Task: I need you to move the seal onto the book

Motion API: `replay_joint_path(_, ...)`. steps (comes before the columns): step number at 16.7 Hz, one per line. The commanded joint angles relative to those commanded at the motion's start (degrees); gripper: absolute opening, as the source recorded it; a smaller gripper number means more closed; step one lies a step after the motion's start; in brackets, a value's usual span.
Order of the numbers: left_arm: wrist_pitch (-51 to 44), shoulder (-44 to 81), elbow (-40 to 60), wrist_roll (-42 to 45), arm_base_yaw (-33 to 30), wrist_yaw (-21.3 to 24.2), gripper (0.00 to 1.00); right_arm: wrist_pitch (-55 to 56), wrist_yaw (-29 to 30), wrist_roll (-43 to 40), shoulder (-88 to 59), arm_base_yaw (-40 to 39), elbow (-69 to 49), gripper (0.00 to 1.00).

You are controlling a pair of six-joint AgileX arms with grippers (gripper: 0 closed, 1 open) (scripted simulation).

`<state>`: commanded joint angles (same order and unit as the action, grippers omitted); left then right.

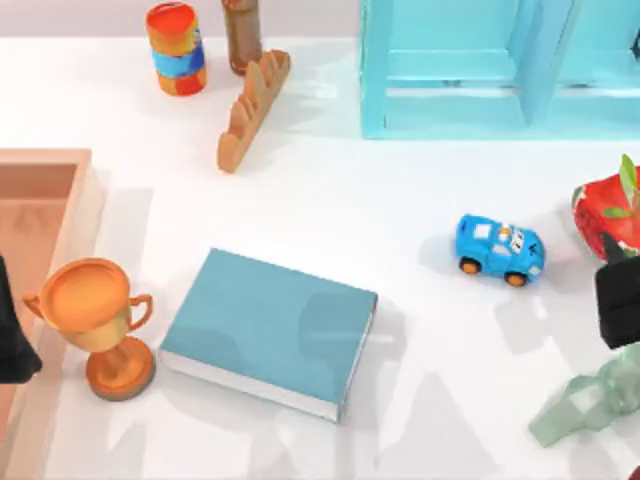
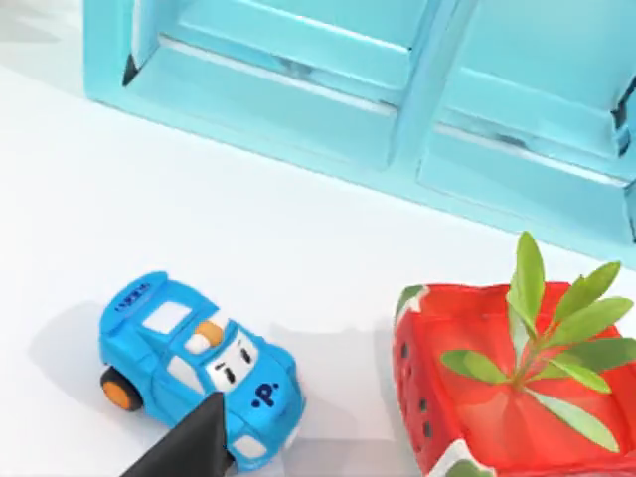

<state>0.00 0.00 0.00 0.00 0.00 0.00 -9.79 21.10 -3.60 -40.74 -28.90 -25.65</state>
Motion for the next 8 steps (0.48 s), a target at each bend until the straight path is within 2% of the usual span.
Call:
replay_joint_path(4,0.0,0.0,0.0,0.0,0.0,0.0,1.00,4.2,-11.7,2.2,22.3,16.0,12.9,1.00)
replay_joint_path(8,0.0,0.0,0.0,0.0,0.0,0.0,1.00,8.1,-18.9,3.3,36.3,26.3,22.5,1.00)
